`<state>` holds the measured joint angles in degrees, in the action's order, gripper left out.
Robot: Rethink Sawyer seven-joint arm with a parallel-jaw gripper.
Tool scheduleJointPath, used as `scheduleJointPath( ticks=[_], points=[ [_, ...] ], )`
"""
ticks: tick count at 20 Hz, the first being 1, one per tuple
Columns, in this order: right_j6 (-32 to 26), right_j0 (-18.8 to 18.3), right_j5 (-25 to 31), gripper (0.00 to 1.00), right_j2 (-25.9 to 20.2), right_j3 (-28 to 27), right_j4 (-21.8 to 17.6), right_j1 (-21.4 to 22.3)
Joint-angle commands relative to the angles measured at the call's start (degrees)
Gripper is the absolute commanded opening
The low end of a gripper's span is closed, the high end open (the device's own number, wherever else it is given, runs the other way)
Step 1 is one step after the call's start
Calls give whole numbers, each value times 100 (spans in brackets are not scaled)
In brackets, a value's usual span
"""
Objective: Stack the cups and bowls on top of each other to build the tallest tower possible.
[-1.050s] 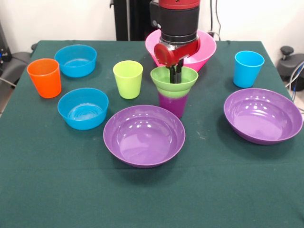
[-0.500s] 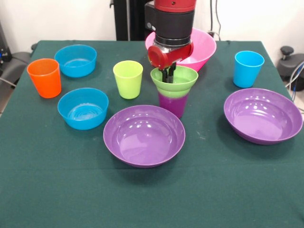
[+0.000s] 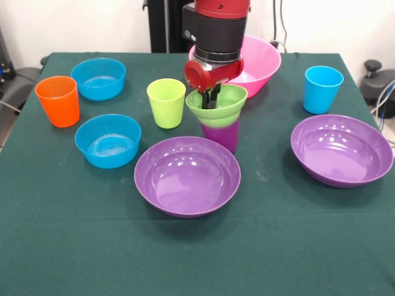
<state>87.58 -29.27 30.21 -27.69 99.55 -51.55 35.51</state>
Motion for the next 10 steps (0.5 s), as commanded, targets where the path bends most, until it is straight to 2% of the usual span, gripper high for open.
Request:
scheduleJointPath(
  ticks=[1,10],
  points=[
    [626,381,-575,0,433,-424,-552,-398],
    [562,389,-792,0,521,-387,-216,-386]
  ],
)
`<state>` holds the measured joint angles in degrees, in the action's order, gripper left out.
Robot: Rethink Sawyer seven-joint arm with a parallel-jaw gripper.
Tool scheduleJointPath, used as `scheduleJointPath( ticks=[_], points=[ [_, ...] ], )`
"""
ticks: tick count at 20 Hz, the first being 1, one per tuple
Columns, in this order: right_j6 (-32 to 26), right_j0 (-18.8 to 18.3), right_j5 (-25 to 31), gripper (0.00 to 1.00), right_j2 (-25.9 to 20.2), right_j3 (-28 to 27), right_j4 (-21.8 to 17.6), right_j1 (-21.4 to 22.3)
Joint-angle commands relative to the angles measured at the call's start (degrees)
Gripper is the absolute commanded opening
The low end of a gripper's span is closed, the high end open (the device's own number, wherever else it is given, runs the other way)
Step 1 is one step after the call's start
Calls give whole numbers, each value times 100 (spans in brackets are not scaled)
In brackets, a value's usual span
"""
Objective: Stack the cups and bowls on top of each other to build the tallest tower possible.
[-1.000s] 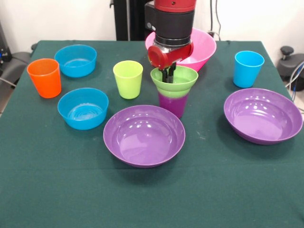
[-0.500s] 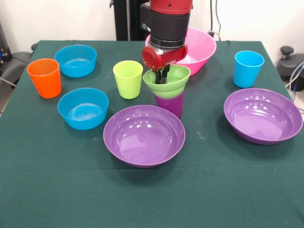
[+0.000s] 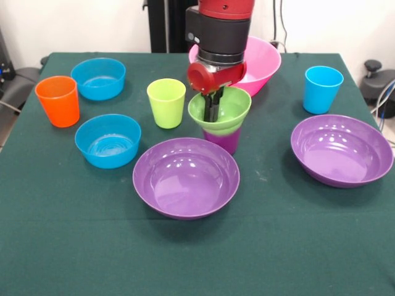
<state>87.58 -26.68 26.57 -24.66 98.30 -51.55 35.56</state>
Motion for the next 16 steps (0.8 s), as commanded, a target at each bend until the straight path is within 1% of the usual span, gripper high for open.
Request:
scheduleJointPath(
  ticks=[1,5,8,10,16],
  points=[
    [538,116,-441,0,210,-250,-194,-395],
    [335,-10,-385,0,114,-152,-69,-427],
    [13,-175,-48,0,-83,-59,183,-486],
    [-92,-212,97,0,-135,-23,297,-530],
    [-334,-311,329,0,-230,89,533,-532]
  ],
)
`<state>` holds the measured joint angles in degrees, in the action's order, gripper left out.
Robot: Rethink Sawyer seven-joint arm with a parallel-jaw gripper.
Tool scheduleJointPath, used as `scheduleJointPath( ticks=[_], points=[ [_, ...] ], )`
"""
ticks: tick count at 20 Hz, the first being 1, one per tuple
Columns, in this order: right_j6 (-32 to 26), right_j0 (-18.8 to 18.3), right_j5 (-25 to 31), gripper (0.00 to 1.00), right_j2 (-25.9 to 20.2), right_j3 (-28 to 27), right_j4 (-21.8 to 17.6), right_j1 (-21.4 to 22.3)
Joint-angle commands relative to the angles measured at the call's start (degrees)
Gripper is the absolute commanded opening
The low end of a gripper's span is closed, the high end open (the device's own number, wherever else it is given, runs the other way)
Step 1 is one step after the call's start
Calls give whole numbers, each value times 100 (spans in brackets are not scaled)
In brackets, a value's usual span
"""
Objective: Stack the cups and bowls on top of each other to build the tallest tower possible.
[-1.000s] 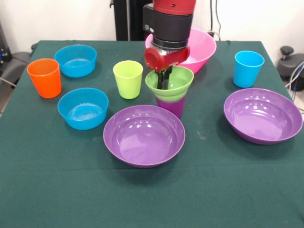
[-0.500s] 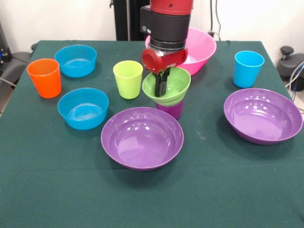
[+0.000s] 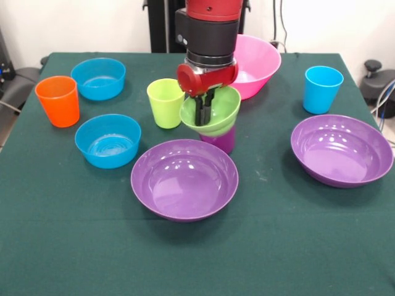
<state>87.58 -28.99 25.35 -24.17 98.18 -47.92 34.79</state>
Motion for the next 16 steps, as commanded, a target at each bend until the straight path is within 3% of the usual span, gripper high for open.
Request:
scheduleJointPath(
  ticks=[1,16],
  points=[
    [-372,-98,488,0,-296,111,205,-462],
    [-927,-482,1247,0,-856,206,916,-388]
  ],
)
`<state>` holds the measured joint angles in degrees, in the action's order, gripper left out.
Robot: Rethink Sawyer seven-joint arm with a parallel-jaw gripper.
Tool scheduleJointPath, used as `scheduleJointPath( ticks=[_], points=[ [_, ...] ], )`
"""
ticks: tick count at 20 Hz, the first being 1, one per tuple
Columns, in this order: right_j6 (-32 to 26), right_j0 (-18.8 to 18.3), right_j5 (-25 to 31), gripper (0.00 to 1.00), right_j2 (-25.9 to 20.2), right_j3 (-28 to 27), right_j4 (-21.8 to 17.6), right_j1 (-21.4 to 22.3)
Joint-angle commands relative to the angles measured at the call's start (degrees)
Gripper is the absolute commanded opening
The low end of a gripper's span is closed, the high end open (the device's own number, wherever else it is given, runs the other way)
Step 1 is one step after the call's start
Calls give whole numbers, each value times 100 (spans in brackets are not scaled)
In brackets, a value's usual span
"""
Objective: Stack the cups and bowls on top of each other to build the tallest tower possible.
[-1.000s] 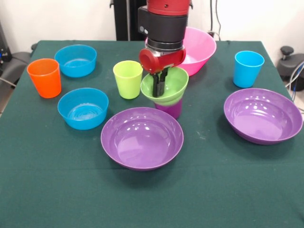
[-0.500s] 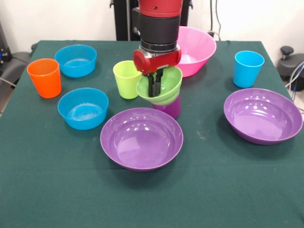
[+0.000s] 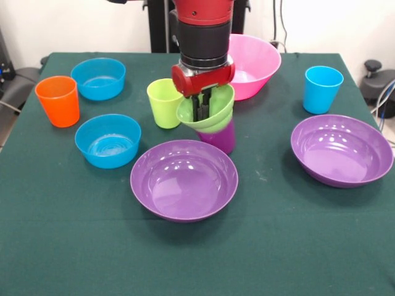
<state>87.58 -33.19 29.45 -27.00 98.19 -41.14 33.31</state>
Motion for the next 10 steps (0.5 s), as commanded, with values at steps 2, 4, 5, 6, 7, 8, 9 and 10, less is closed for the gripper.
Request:
scheduleJointPath(
  ticks=[2,4,5,6,7,8,9,10],
  points=[
    [-1007,-152,880,0,-672,248,310,-238],
    [-995,-188,827,0,-733,255,303,-227],
    [-979,-207,797,0,-780,241,286,-226],
    [-952,-232,754,0,-848,257,311,-201],
    [-925,-257,711,0,-917,273,336,-175],
    [-905,-307,697,0,-981,310,370,-134],
    [-911,-335,691,0,-1022,312,383,-123],
    [-872,-355,630,0,-1056,330,369,-131]
  ],
)
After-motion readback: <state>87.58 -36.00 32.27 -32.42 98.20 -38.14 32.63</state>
